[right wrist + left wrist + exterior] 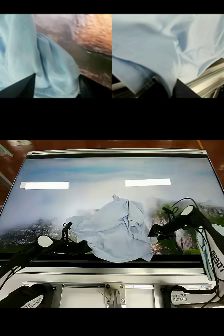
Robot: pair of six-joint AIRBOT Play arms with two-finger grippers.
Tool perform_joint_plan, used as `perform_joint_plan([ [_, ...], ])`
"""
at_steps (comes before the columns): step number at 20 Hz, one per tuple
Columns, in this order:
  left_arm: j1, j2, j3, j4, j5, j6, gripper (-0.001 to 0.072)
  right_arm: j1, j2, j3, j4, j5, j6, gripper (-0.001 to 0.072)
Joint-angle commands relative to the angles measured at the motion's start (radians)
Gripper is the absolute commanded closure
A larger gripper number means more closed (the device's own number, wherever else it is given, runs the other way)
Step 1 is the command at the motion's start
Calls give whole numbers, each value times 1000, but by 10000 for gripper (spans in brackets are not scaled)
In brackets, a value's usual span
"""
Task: Fold the shirts.
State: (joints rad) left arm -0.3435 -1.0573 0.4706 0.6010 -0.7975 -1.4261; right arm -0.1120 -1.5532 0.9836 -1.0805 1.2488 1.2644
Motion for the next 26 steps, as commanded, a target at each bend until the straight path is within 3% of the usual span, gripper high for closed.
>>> perform_joint_plan([
  [1, 15, 60, 3, 20, 16, 1, 666, 68, -38, 0, 3, -2, 47, 450],
  [2, 35, 71, 8, 53, 20, 0, 667, 71, -28, 11, 9, 19, 76, 638],
  [6, 181, 154, 208, 288, -125, -37, 668, 40, 140, 156, 40, 80, 40, 643],
  [8, 237, 242, 435, 406, -157, -45, 668, 0, 278, 299, 169, 64, 5, 643],
  [11, 313, 343, 851, 477, -105, -56, 668, -61, 505, 540, 372, -113, -3, 643],
  [14, 352, 374, 1215, 481, -41, -48, 667, -61, 687, 728, 322, -330, 42, 644],
  [18, 351, 405, 1373, 484, -86, -52, 666, -61, 832, 811, 221, -357, 117, 643],
  [22, 352, 434, 1372, 608, -325, -53, 667, -61, 903, 812, 54, -250, 216, 644],
  [26, 351, 430, 1296, 806, -558, -113, 666, -61, 863, 811, -37, 64, 266, 644],
])
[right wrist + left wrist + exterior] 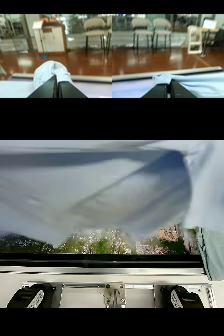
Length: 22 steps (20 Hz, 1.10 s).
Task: Fold the shirts.
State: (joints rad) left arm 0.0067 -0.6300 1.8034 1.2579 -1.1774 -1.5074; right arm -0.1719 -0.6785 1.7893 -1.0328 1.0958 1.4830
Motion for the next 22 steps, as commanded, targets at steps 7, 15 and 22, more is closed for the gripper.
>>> perform_joint_plan([
  [7, 2, -94, -496, 238, -88, -31, 667, 33, -343, -141, -188, 492, 51, 644],
  [15, 1, -596, -507, 215, 79, -149, 666, 219, -782, -346, -99, -280, 151, 643],
  [22, -44, -807, -509, -21, 25, -192, 422, 236, -932, -346, -37, -205, 229, 399],
])
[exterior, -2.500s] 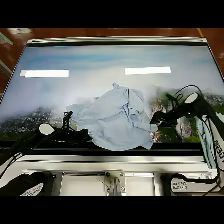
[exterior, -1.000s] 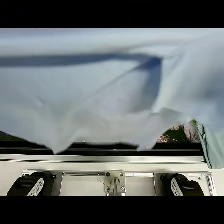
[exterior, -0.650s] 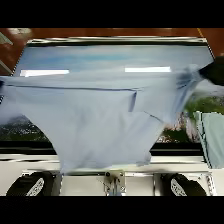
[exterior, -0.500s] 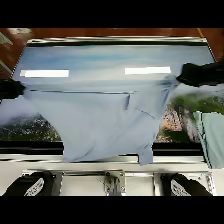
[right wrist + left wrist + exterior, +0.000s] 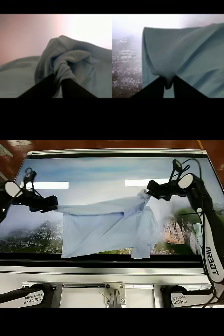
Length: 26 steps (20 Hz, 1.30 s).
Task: Fold the shirts.
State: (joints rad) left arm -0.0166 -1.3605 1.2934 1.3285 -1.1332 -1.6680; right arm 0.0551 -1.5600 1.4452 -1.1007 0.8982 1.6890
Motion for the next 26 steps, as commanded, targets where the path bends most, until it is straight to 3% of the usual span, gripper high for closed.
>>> perform_joint_plan([
  [1, -20, -76, 9, -88, -45, -29, 110, 0, -38, 11, 31, -7, 5, 77],
  [2, -6, -75, 24, -51, -122, 18, 17, -17, -23, 38, 25, 19, -75, 31],
  [3, 18, -71, 34, 13, -224, 58, 16, -46, 0, 74, -19, 84, -173, 31],
  [5, 98, -35, 3, 130, -397, 113, 16, -121, 59, 127, -266, 273, -221, 32],
  [7, 207, 70, -127, 69, -389, 139, 16, -225, 109, 115, -501, 454, -221, 50],
  [8, 261, 132, -224, -4, -351, 145, 14, -291, 120, 93, -508, 520, -235, 73],
  [10, 348, 234, -459, -131, -268, 192, 6, -441, 126, 12, -346, 602, -247, 73],
  [14, 382, 276, -768, -266, -140, 278, -2, -602, 126, -219, 60, 600, -306, 68],
  [18, 382, 276, -875, -336, -12, 296, -2, -576, 126, -324, 178, 536, -365, 68],
  [22, 381, 276, -887, -446, 70, 322, 7, -510, 126, -326, 179, 461, -366, 69],
  [23, 380, 275, -889, -489, 82, 331, 21, -491, 126, -326, 175, 445, -366, 68],
  [24, 367, 265, -891, -534, 81, 350, 84, -469, 126, -326, 164, 428, -366, 68],
  [26, 303, 229, -891, -567, 79, 359, 85, -417, 124, -326, 92, 394, -338, 67],
])
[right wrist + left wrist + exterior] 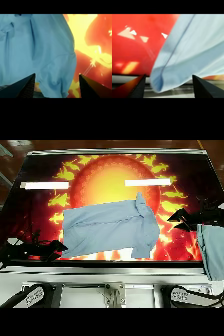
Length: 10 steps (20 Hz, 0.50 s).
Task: Fold the shirts.
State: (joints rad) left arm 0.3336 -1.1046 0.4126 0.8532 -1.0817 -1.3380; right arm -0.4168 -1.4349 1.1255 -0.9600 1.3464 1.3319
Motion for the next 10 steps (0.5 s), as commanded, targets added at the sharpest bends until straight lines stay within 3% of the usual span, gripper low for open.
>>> perform_joint_plan([
  [1, -82, -50, -10, -92, 28, 29, 85, 80, -9, -6, -86, -65, 43, 39],
  [2, -113, -76, -10, -92, 30, 29, 85, 102, -19, -6, -105, -68, 52, 39],
  [3, -130, -95, -10, -92, 36, 29, 145, 123, -33, -6, -109, -69, 52, 39],
  [4, -134, -105, -9, -92, 38, 29, 393, 142, -47, -6, -113, -72, 52, 39],
  [5, -132, -104, -6, -92, 39, 29, 592, 156, -60, -6, -119, -75, 55, 39],
  [6, -126, -101, -2, -92, 39, 29, 665, 171, -77, -6, -123, -76, 66, 39],
  [10, -114, -47, 19, -92, 18, 29, 665, 265, -159, -6, -179, -130, 62, 39],
])
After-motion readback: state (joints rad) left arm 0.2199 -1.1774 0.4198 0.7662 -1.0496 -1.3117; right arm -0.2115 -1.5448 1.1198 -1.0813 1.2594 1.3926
